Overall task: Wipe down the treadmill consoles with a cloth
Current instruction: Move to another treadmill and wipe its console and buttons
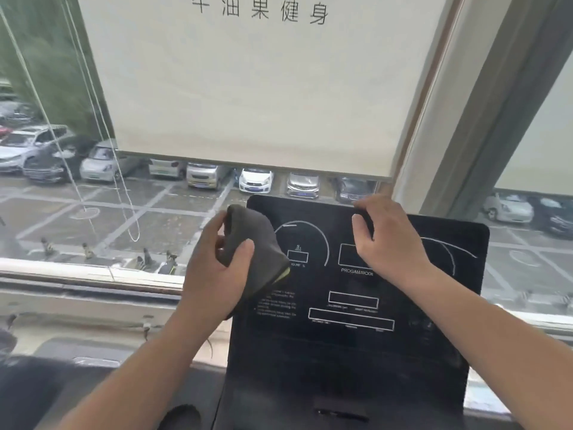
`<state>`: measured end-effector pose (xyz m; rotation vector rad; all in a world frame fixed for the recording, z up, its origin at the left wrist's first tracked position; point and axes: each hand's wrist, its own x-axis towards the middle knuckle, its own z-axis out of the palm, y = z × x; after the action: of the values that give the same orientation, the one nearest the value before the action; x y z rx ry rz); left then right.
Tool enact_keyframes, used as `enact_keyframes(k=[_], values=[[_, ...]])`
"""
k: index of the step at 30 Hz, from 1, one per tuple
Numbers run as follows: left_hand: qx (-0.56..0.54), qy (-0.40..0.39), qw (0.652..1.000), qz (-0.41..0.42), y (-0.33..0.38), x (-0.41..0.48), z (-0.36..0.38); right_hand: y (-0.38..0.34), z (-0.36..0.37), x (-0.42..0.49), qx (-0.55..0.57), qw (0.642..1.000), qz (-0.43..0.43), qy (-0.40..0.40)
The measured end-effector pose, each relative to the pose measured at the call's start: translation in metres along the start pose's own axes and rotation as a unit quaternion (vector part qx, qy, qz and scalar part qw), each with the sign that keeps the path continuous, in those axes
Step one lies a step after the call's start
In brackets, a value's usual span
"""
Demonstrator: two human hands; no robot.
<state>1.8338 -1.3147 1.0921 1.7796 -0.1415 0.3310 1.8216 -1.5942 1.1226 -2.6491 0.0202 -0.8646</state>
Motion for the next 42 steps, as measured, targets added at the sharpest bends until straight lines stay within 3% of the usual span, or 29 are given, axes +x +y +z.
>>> enact_keyframes(k=[5, 8, 11, 14, 18, 23, 28, 30, 31, 34, 36, 38, 42], values=[[0.139, 0.025, 0.978, 0.155, 0.007, 0.060, 0.029, 0.042, 0.018, 0.022, -0.070, 0.997, -0.012, -0.023], [0.290, -0.010, 0.931, 0.223, -0.009, 0.078, 0.052, 0.050, 0.033, 0.015, -0.081, 0.996, -0.021, 0.030], [0.387, 0.033, 0.876, 0.287, -0.025, 0.091, 0.064, 0.048, 0.045, 0.014, -0.079, 0.995, -0.015, 0.065], [0.396, 0.054, 0.850, 0.343, -0.038, 0.095, 0.076, 0.051, 0.053, 0.014, -0.099, 0.991, -0.022, 0.083], [0.357, 0.071, 0.866, 0.343, -0.074, 0.078, 0.086, 0.051, 0.058, 0.016, -0.118, 0.988, -0.023, 0.097], [0.360, 0.017, 0.842, 0.400, -0.139, 0.025, 0.078, 0.050, 0.065, 0.017, -0.130, 0.984, -0.017, 0.125], [0.409, -0.111, 0.743, 0.518, -0.169, 0.005, 0.048, 0.047, 0.067, 0.017, -0.140, 0.981, -0.008, 0.134], [0.411, -0.124, 0.724, 0.541, -0.150, 0.030, 0.038, 0.047, 0.067, 0.017, -0.142, 0.981, -0.006, 0.132], [0.405, -0.102, 0.740, 0.528, -0.136, 0.045, 0.036, 0.046, 0.067, 0.017, -0.146, 0.981, -0.006, 0.130], [0.341, 0.001, 0.847, 0.408, -0.092, 0.082, 0.042, 0.046, 0.067, 0.016, -0.160, 0.979, -0.009, 0.125], [0.289, 0.038, 0.889, 0.353, -0.078, 0.090, 0.053, 0.047, 0.068, 0.016, -0.161, 0.978, -0.010, 0.129], [0.271, 0.057, 0.895, 0.350, -0.084, 0.082, 0.063, 0.048, 0.069, 0.016, -0.157, 0.978, -0.010, 0.137], [0.321, 0.054, 0.865, 0.383, -0.144, 0.030, 0.075, 0.049, 0.070, 0.016, -0.150, 0.978, -0.017, 0.145]])
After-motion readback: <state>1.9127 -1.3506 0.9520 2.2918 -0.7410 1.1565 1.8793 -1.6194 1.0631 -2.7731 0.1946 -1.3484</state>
